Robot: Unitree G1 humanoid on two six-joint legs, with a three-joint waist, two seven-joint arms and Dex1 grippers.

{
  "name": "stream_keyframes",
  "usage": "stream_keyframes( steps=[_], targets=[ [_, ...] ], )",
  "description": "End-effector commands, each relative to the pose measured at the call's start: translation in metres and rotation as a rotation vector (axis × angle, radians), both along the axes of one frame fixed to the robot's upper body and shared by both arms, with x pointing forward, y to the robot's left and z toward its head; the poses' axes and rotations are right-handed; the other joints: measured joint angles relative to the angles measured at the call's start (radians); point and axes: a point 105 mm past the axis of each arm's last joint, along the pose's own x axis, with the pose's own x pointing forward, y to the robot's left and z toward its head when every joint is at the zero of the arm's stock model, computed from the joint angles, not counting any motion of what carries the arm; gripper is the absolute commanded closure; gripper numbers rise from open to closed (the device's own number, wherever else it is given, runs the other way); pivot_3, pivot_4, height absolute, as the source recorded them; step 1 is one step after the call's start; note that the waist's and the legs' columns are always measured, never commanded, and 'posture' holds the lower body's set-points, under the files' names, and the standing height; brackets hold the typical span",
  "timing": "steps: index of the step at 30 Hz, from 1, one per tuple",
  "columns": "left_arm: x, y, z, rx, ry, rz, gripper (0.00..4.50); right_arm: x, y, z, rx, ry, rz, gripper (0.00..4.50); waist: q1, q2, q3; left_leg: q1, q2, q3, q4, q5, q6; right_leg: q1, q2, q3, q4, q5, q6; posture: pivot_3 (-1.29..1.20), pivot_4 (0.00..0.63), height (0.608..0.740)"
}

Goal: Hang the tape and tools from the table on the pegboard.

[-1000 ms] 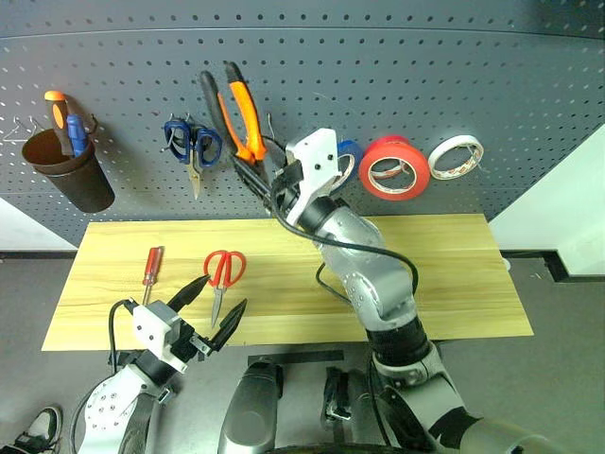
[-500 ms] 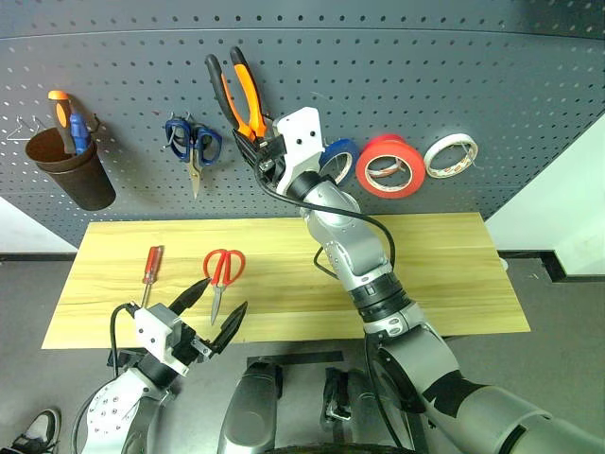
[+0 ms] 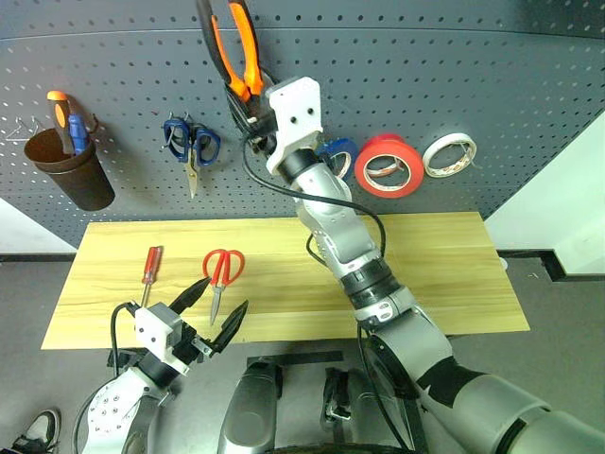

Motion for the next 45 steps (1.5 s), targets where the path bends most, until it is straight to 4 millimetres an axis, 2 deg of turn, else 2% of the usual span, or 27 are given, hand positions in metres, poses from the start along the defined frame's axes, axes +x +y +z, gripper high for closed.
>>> stream_keyframes(
  steps=[1, 9, 15, 23, 27, 32, 35, 38, 45],
  targets=[
    [-0.002, -0.002, 0.01, 0.01, -0.041, -0.005, 0.0, -0.013, 0.023, 0.023, 0.059, -0.064, 0.05, 2.33, 0.002, 0.0, 0.0, 0.0, 0.0, 0.0, 0.0, 0.0, 0.0, 0.0, 0.0, 0.0, 0.0, 0.0, 0.0, 0.44, 0.146, 0.676],
    [0.001, -0.003, 0.018, -0.004, -0.091, 0.015, 0.0, -0.007, 0.034, 0.026, 0.049, -0.076, 0.051, 2.33, 0.0, 0.0, 0.0, -0.001, 0.0, 0.0, 0.001, 0.0, 0.0, -0.001, 0.0, 0.0, 0.001, 0.0, 0.0, 0.45, 0.144, 0.676],
    [0.004, -0.004, 0.037, -0.024, -0.223, 0.053, 0.0, 0.0, 0.034, 0.029, 0.019, -0.081, 0.038, 2.33, 0.001, 0.0, 0.0, -0.001, 0.0, 0.0, 0.002, 0.0, 0.0, -0.001, -0.001, 0.0, 0.002, 0.0, 0.0, 0.44, 0.142, 0.676],
    [0.001, -0.008, 0.054, 0.055, -0.441, 0.129, 0.0, 0.006, 0.031, 0.033, 0.009, -0.083, 0.022, 2.33, 0.001, 0.0, 0.0, -0.002, 0.0, 0.0, 0.002, 0.0, 0.0, -0.001, -0.001, 0.0, 0.002, 0.0, 0.0, 0.42, 0.139, 0.676],
    [0.0, 0.0, 0.06, 0.013, -0.528, 0.185, 0.0, 0.008, 0.029, 0.032, 0.003, -0.083, 0.013, 2.33, 0.002, 0.0, 0.0, -0.002, 0.0, 0.0, 0.002, 0.0, 0.0, -0.002, -0.001, 0.0, 0.003, 0.0, 0.0, 0.42, 0.138, 0.676],
    [-0.002, 0.003, 0.06, -0.015, -0.559, 0.214, 0.0, 0.009, 0.028, 0.036, 0.013, -0.084, 0.008, 2.33, 0.0, 0.0, 0.0, -0.005, 0.0, 0.0, 0.007, 0.0, 0.001, -0.004, -0.002, 0.0, 0.008, 0.0, 0.0, 0.42, 0.139, 0.676],
    [-0.001, 0.003, 0.061, -0.018, -0.57, 0.221, 0.0, 0.011, 0.027, 0.037, 0.013, -0.084, -0.002, 2.33, 0.001, 0.0, 0.0, -0.017, 0.0, 0.0, 0.018, -0.001, 0.002, -0.015, -0.001, 0.0, 0.017, 0.0, 0.0, 0.43, 0.14, 0.676],
    [-0.001, 0.003, 0.063, -0.039, -0.59, 0.235, 0.0, 0.016, 0.025, 0.036, 0.011, -0.071, -0.018, 2.33, 0.002, 0.0, 0.0, -0.019, 0.0, 0.0, 0.022, -0.001, 0.002, -0.016, -0.002, 0.0, 0.02, 0.0, 0.0, 0.43, 0.143, 0.676],
    [-0.004, 0.002, 0.061, -0.03, -0.575, 0.227, 0.0, 0.027, 0.021, 0.021, 0.011, 0.003, -0.054, 2.33, 0.002, 0.0, 0.0, -0.02, 0.0, -0.001, 0.027, -0.002, 0.004, -0.016, -0.001, 0.0, 0.021, 0.0, 0.0, 0.43, 0.152, 0.676]
  ],
)
